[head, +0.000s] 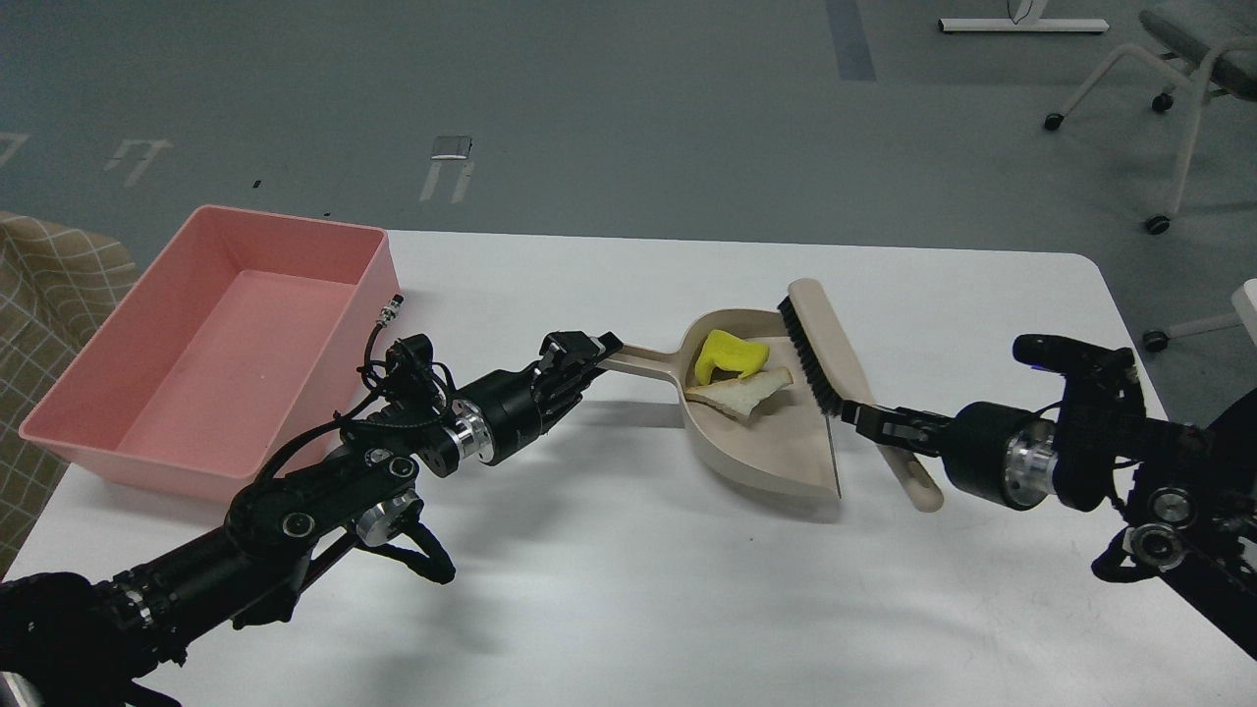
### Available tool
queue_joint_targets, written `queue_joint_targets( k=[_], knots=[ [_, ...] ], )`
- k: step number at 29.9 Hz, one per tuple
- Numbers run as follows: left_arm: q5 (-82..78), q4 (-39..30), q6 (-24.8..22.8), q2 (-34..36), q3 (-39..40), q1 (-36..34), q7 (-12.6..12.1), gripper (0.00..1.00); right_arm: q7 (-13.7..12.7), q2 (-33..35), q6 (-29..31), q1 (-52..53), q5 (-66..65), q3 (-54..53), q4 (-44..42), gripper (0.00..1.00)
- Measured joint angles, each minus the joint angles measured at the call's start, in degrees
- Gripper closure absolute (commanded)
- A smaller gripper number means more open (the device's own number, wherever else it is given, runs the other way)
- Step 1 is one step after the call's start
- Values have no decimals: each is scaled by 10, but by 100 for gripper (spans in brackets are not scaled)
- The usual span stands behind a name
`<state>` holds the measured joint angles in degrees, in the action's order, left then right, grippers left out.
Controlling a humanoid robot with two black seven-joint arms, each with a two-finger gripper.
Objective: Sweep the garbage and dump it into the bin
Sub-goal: 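Sweep the yellow sponge and debris into the dustpan with the brush, then lift the dustpan with the left gripper over the pink bin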
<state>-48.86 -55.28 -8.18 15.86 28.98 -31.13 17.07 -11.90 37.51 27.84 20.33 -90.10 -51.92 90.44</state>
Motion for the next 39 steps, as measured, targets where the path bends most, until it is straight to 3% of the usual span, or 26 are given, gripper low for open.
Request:
queue_joint_targets(
  k=[7,14,26,29,34,39],
  knots=[
    [52,0,1,-21,23,-11,2,100,29,80,-4,-12,3,-57,4,100],
    [78,-16,-7,-7,102,-14,7,100,35,110,-13,-43,5,-84,-40,100],
    [153,-96,-24,140,258,40,33,100,35,107,-33,-81,5,-92,-85,100],
    [155,-101,-56,187,319,81,49,100,39,106,-33,-82,5,-95,-89,100],
    [156,-102,-99,266,409,169,54,100,46,104,-33,-82,5,-95,-94,100],
    [157,-96,-144,370,438,253,57,100,49,104,-36,-82,5,-95,-94,100]
  ],
)
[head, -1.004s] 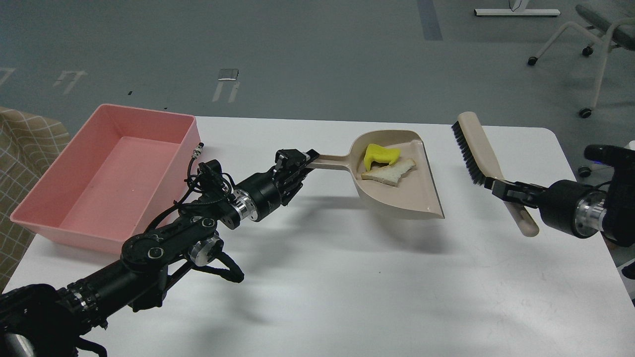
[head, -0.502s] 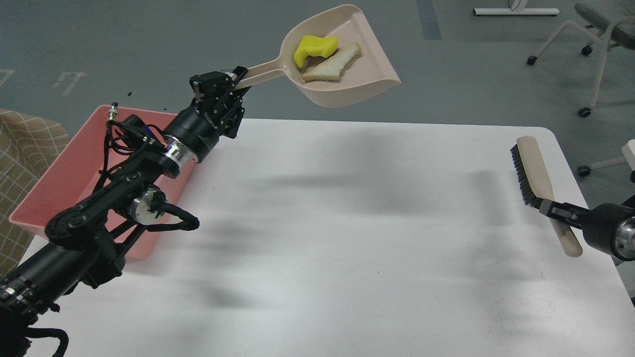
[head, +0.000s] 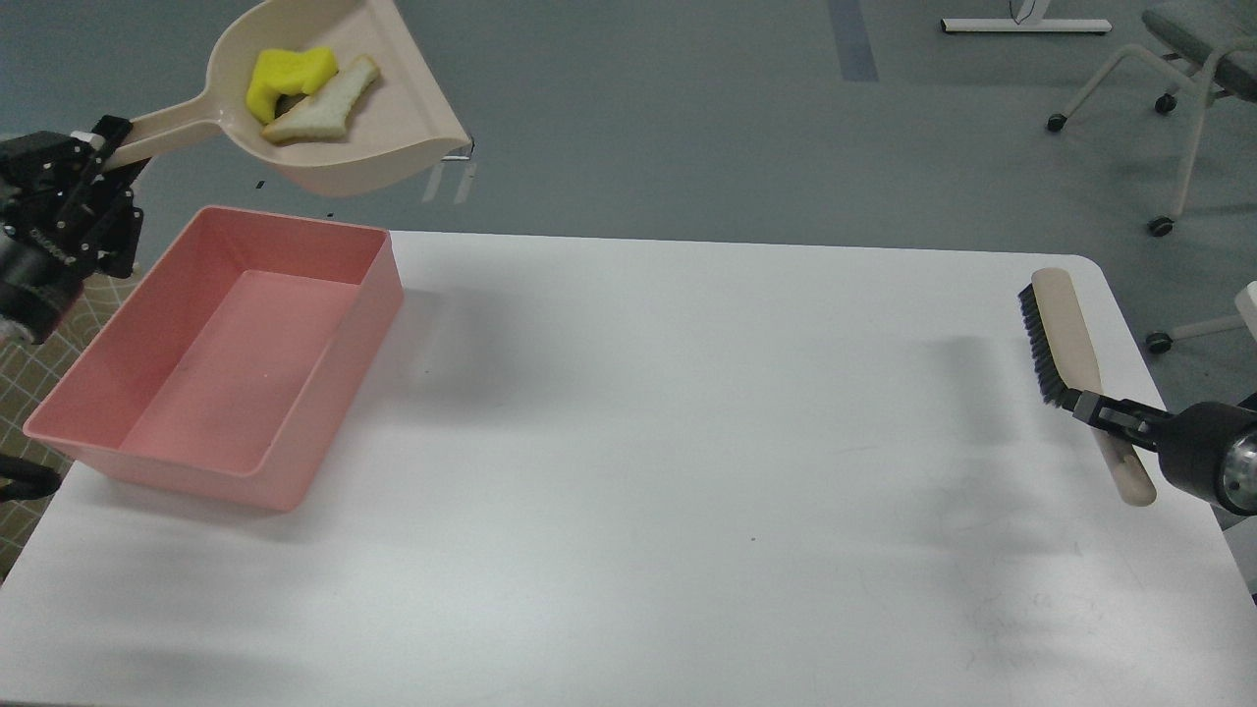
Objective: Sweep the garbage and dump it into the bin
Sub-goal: 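Lift the dustpan with the left gripper over the pink bin, then tilt the dustpan with the left gripper to dump contents into bin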
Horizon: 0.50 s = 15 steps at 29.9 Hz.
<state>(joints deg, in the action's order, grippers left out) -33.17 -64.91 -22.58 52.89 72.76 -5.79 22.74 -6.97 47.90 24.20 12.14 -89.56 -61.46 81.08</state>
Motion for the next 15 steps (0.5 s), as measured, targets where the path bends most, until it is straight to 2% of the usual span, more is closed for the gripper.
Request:
queue_joint_targets(
  k=[8,15],
  knots=[
    [-7,26,-22,115,6,93,28,100,17,2,-1,-3,0,0,0,100],
    [-12,47,-35,196,2,102,31,100,30,6,-13,-8,1,-2,0,100]
  ],
)
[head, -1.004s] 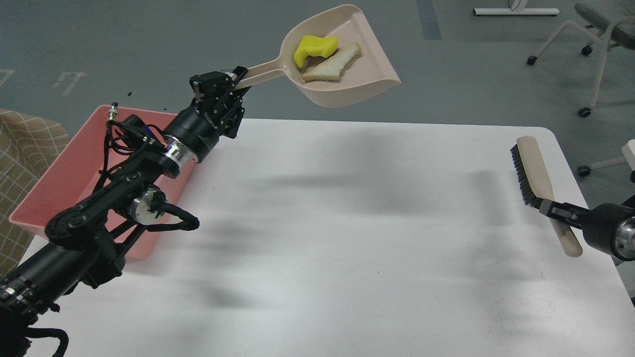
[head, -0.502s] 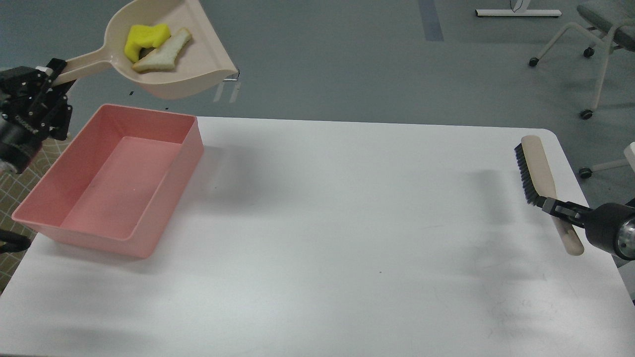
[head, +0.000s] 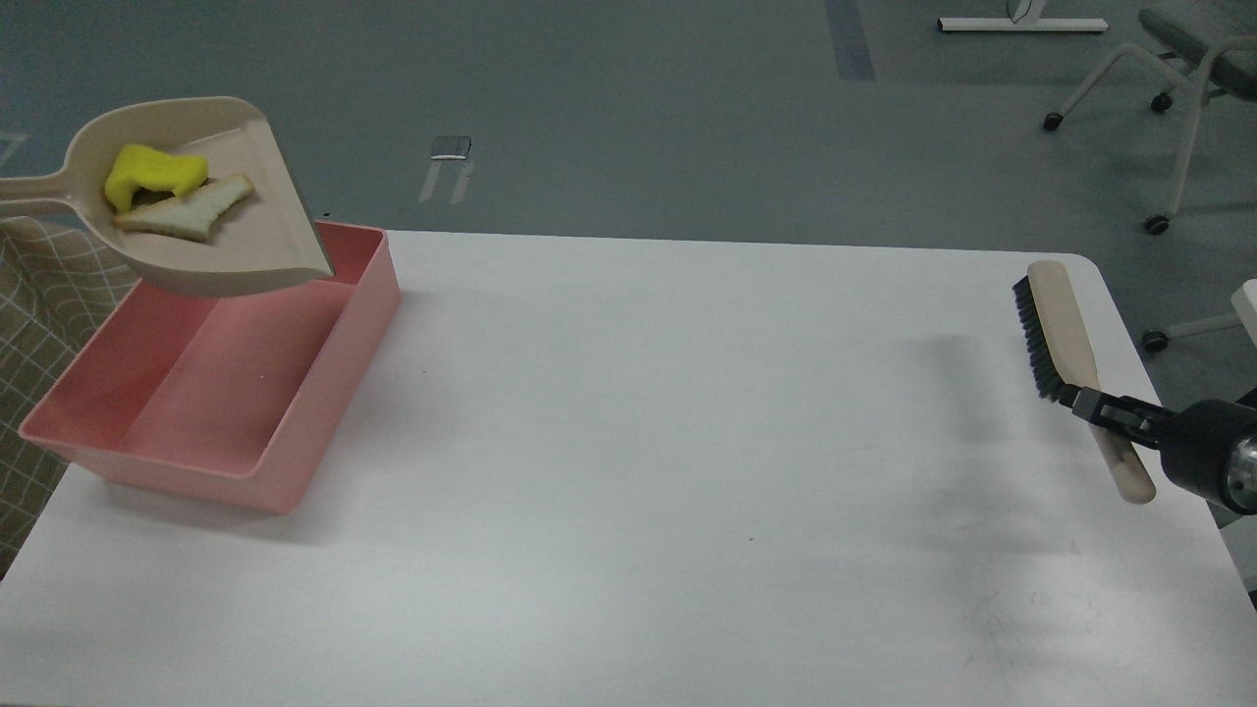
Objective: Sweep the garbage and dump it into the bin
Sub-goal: 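Tilt the dustpan with the left gripper to dump contents into bin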
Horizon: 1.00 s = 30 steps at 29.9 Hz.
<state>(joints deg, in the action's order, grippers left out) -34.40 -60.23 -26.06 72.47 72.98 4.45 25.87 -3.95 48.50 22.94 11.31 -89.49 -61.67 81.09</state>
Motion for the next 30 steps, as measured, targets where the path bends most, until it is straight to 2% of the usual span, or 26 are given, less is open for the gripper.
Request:
queue_joint_targets(
  k=[4,14,30],
  knots=[
    [-23,0,-17,39,-4,1,1,100,1,-2,-14,-6,0,0,1,100],
    [-164,27,-20,81,-4,-6,0,100,3,-6,-55,-35,0,1,6,100],
    [-230,19,-20,195,-3,-22,2,100,13,-38,-59,-47,0,-16,9,100]
  ],
)
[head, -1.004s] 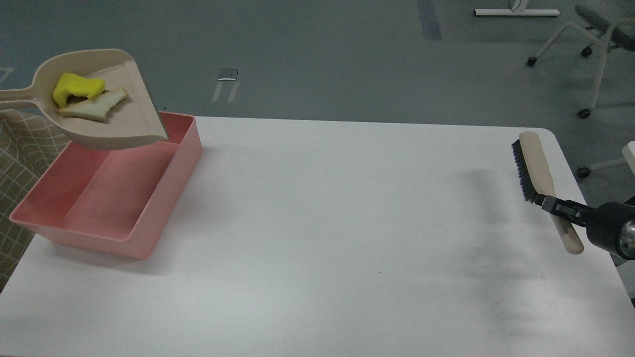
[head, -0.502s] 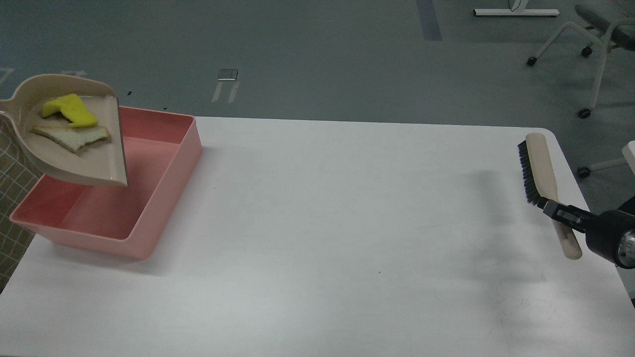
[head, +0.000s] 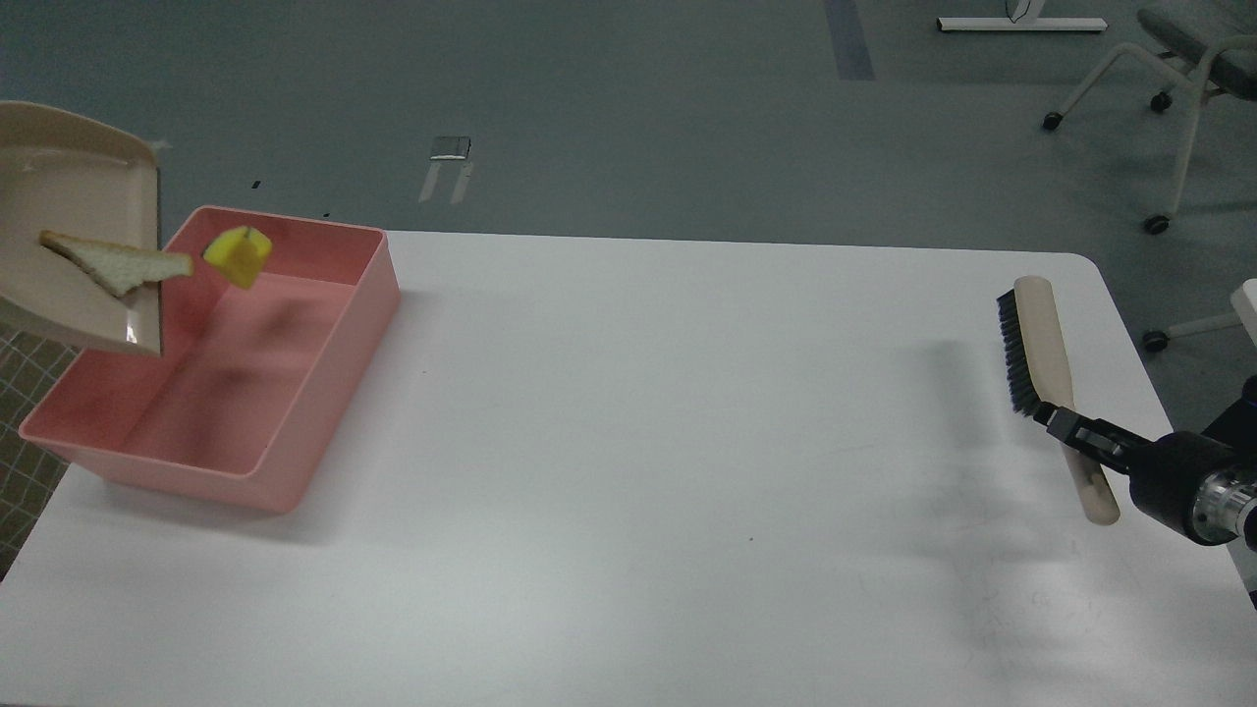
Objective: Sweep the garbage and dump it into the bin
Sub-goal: 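Tilt the dustpan with the left gripper to dump contents into bin, then lower the dustpan back onto the table with the left gripper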
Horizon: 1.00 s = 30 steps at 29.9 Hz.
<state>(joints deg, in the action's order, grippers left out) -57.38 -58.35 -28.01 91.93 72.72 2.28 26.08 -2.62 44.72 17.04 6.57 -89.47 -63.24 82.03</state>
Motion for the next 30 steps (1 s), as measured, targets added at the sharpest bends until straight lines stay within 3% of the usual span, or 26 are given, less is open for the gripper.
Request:
queue_joint_targets(
  k=[12,19,26,30],
  knots=[
    [-19,-51,0,58,22,-16,-5,100,17,-29,0,-2,0,-36,7,100],
    [119,-62,0,29,30,-41,-10,100,18,-19,0,-5,-1,-54,0,100],
    [235,-76,0,-103,27,-113,-22,100,17,-10,1,-13,1,-79,-7,100],
    [224,-71,0,-240,19,-172,-52,100,17,-9,1,-21,1,-89,-19,100]
  ],
)
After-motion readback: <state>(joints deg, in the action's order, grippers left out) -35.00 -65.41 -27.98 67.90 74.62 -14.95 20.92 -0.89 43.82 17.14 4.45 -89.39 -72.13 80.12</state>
